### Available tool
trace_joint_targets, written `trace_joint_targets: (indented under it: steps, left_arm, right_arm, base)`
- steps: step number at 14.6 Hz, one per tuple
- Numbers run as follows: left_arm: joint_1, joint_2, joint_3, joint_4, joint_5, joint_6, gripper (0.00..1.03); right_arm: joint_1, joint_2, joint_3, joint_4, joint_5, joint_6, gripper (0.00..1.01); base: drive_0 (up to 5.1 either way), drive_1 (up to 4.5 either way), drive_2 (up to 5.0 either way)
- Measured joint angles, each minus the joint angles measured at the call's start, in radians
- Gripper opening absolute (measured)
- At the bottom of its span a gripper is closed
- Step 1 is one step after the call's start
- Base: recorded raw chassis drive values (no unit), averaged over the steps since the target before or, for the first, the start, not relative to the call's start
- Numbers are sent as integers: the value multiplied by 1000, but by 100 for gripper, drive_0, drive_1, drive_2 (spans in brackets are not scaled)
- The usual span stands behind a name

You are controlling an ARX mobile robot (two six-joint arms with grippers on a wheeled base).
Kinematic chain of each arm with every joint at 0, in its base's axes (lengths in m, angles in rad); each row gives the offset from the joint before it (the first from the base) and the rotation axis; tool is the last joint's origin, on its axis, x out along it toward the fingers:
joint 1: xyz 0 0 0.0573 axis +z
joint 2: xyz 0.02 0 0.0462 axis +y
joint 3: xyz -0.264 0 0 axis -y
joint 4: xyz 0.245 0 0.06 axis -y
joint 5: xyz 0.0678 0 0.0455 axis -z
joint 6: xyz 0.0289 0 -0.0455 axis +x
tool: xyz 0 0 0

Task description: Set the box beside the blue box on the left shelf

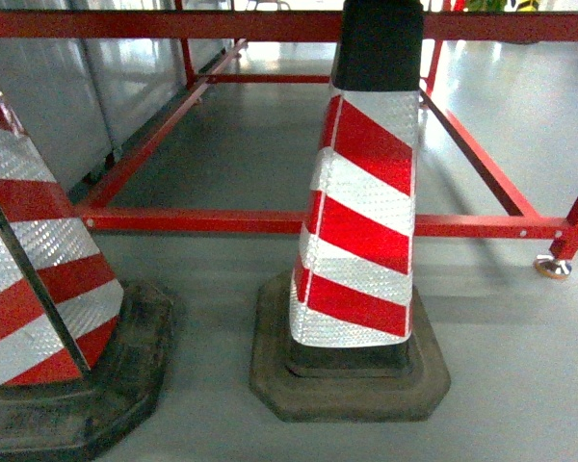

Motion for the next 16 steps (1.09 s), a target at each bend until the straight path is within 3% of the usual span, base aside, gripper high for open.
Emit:
trace_joint_targets:
  steps: [16]
  left_arm:
    - [0, 0, 0, -3, 0, 0, 98]
  right_arm:
    - [0, 0, 0, -3, 0, 0, 98]
  base:
    - [0, 0, 0]
